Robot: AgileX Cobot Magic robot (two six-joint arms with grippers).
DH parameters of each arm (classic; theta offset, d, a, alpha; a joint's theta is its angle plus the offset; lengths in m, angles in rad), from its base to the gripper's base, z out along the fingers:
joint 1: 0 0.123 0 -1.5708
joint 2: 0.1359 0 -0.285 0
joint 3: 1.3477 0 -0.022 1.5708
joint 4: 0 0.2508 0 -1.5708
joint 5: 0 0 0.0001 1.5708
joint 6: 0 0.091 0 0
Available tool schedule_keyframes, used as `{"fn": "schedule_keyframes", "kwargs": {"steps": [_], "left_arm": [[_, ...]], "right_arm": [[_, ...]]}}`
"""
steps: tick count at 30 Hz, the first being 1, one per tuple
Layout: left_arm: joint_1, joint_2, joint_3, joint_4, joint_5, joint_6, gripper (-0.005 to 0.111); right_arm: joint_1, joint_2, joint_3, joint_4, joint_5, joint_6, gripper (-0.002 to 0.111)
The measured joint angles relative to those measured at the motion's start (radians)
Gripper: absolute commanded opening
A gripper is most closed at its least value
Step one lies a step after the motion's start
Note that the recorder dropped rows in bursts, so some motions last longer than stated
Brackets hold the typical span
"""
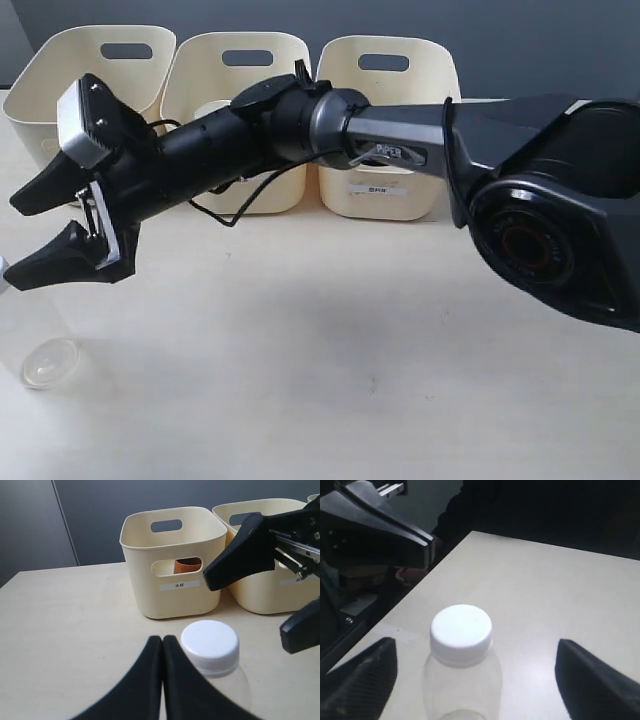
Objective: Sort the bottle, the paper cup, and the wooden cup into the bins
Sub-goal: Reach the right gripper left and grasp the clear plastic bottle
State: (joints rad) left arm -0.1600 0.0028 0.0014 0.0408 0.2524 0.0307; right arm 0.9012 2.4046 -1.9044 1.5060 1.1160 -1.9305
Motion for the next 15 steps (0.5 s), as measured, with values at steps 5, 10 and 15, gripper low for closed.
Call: {"fn": "schedule_keyframes", "kwargs": {"steps": [5, 10, 15], "left_arm": [[0.0, 0.0, 0.0, 0.0, 0.0, 0.0, 0.0], [0.0, 0.0, 0.0, 0.0, 0.0, 0.0, 0.0], [0.0, 0.0, 0.0, 0.0, 0.0, 0.0, 0.0]], "right_arm": [[0.008, 0.033, 0.0, 0.068, 0.014, -0.049, 0.081], [0.037, 0.033, 0.0, 0.068, -0.014, -0.077, 0.081], [0.047, 0.033, 0.0, 0.071, -0.033, -0.084, 0.081]]}}
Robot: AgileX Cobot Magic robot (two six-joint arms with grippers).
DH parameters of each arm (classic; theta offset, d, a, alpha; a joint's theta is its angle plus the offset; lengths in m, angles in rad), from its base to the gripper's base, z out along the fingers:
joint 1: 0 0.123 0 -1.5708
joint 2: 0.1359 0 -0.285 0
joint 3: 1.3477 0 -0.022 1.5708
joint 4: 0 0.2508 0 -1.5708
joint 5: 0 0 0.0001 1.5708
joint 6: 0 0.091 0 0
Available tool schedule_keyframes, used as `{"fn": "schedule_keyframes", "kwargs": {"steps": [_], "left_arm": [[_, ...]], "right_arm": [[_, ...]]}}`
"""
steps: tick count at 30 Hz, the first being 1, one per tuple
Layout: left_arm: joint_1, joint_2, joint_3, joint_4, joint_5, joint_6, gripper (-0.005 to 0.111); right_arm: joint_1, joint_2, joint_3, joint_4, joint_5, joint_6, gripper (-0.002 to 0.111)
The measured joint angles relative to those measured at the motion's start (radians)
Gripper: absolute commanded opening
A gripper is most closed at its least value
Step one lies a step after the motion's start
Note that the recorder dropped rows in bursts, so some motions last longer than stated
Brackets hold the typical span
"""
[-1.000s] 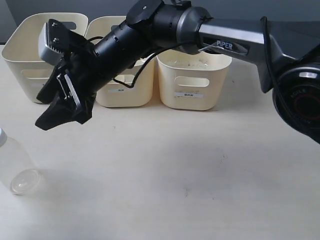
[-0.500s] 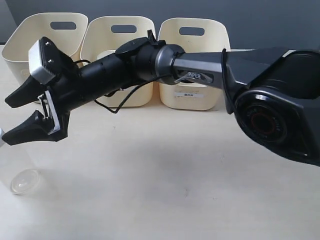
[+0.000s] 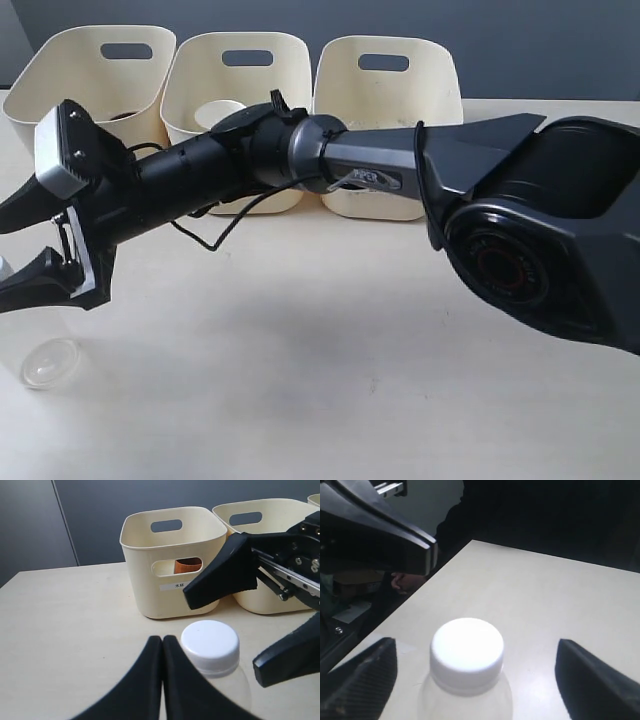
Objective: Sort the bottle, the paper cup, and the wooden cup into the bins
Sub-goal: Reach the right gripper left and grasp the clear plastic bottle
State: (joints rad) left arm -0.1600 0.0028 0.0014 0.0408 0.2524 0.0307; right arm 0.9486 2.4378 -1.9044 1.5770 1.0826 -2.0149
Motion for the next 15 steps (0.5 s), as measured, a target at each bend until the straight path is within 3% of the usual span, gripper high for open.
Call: {"fn": "schedule_keyframes", "kwargs": {"steps": [15], "left_arm": [[0.0, 0.0, 0.0, 0.0, 0.0, 0.0, 0.0]], "right_arm": [[0.017, 0.038, 0.0, 0.046, -0.013, -0.019, 0.081]]}}
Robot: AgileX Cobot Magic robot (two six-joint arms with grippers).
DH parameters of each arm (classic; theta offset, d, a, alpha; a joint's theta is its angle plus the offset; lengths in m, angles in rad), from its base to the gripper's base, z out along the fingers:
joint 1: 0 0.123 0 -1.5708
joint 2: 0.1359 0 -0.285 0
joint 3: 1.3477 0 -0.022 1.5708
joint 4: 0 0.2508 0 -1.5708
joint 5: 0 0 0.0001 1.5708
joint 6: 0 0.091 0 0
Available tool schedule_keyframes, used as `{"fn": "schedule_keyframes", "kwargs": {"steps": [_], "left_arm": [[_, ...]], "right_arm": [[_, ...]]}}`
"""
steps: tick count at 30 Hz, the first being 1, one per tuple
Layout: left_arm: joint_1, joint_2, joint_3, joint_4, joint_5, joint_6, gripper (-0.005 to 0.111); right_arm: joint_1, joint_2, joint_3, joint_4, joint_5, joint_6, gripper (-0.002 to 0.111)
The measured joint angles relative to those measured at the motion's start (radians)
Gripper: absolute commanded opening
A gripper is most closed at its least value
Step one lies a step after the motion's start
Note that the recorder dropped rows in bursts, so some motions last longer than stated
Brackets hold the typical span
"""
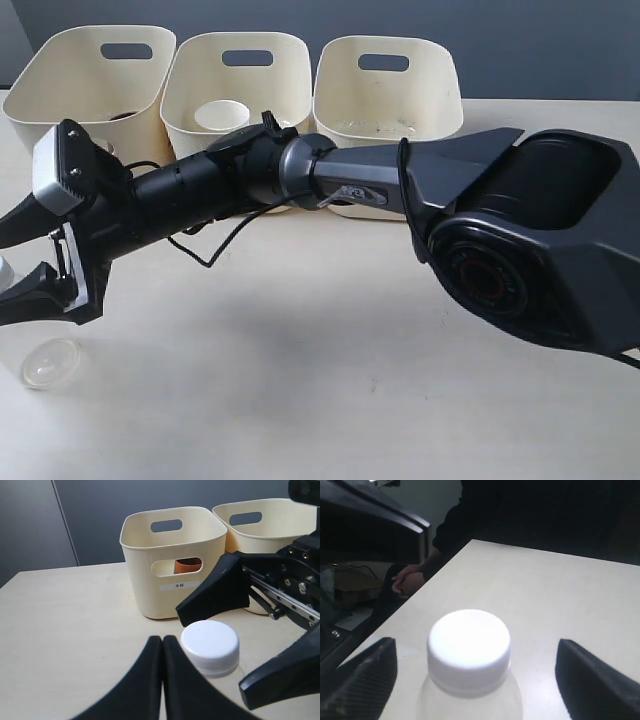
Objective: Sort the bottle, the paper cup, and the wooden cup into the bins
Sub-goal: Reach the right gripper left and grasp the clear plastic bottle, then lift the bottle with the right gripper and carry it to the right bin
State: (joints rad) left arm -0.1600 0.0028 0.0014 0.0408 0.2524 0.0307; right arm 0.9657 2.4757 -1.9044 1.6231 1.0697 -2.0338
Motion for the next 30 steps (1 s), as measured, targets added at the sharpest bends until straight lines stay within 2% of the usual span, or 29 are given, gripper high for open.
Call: {"fn": "schedule_keyframes", "kwargs": {"steps": [5, 8, 11, 14, 16, 17, 30], "left_arm": [[0.0, 0.0, 0.0, 0.0, 0.0, 0.0, 0.0], [0.0, 0.0, 0.0, 0.0, 0.0, 0.0, 0.0], [0.0, 0.0, 0.0, 0.0, 0.0, 0.0, 0.0], [0.0, 0.0, 0.0, 0.0, 0.0, 0.0, 0.0], [0.0, 0.0, 0.0, 0.0, 0.0, 0.0, 0.0], [0.0, 0.0, 0.0, 0.0, 0.0, 0.0, 0.0], [0.0, 0.0, 0.0, 0.0, 0.0, 0.0, 0.0]], "right_arm": [[0.002, 0.0, 0.0, 0.014, 0.002, -0.002, 0.081], [0.006, 0.007, -0.009, 0.022, 0.004, -0.003, 0.072], [0.012, 0.016, -0.011, 0.024, 0.0, -0.003, 0.054], [0.019, 0.017, -0.011, 0.024, -0.023, -0.004, 0.027], [0.024, 0.017, -0.011, 0.026, -0.032, -0.006, 0.005], [0.024, 0.017, -0.011, 0.026, -0.032, -0.006, 0.0], [0.021, -0.009, -0.011, 0.004, -0.051, -0.007, 0.0]]}}
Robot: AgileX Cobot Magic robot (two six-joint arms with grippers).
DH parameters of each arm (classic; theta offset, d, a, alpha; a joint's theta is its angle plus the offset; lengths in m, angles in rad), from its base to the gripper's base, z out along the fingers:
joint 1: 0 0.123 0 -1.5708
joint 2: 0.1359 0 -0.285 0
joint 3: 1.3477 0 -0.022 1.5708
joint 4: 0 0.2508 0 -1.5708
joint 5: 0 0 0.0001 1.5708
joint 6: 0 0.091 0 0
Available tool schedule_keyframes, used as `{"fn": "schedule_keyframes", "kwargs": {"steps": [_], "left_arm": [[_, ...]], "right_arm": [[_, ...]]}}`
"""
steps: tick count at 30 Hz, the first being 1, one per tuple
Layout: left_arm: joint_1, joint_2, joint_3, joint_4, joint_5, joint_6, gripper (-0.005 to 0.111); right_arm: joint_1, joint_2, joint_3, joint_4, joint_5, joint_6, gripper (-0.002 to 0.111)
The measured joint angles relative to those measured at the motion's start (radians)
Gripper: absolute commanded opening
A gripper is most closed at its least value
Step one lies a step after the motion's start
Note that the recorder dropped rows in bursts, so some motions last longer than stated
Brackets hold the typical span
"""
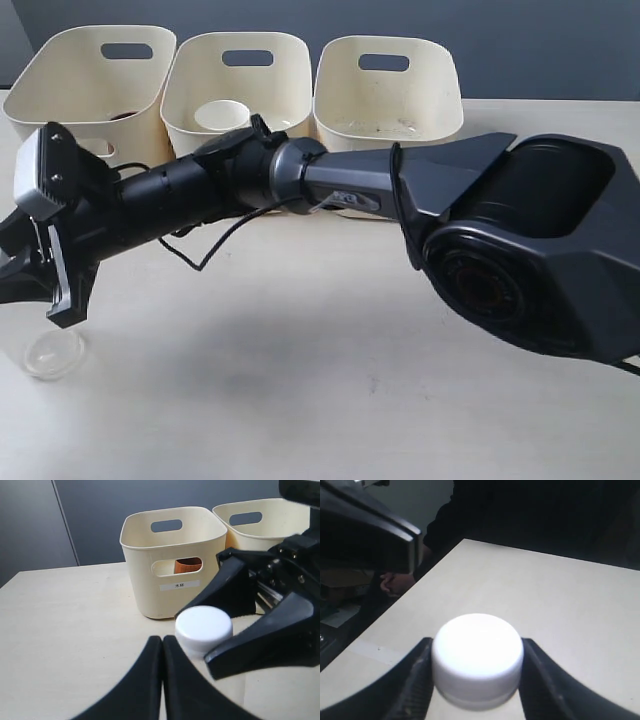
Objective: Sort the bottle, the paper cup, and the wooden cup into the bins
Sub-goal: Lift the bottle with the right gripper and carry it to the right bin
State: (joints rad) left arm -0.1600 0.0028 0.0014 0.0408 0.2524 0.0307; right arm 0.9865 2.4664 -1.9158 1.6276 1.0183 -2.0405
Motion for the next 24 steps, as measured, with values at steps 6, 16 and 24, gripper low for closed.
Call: {"fn": "schedule_keyframes", "kwargs": {"steps": [6, 16, 24], "left_arm": [[0.0, 0.0, 0.0, 0.0, 0.0, 0.0, 0.0], [0.0, 0.0, 0.0, 0.0, 0.0, 0.0, 0.0], [0.0, 0.0, 0.0, 0.0, 0.0, 0.0, 0.0]], "right_arm": [[-0.048, -0.113, 0.0, -0.039, -0.026, 0.058, -0.001], [-0.23, -0.298, 0.0, -0.06, -0.028, 0.16, -0.001], [-0.323, -0.423, 0.044, -0.168, -0.048, 0.261, -0.001]]}}
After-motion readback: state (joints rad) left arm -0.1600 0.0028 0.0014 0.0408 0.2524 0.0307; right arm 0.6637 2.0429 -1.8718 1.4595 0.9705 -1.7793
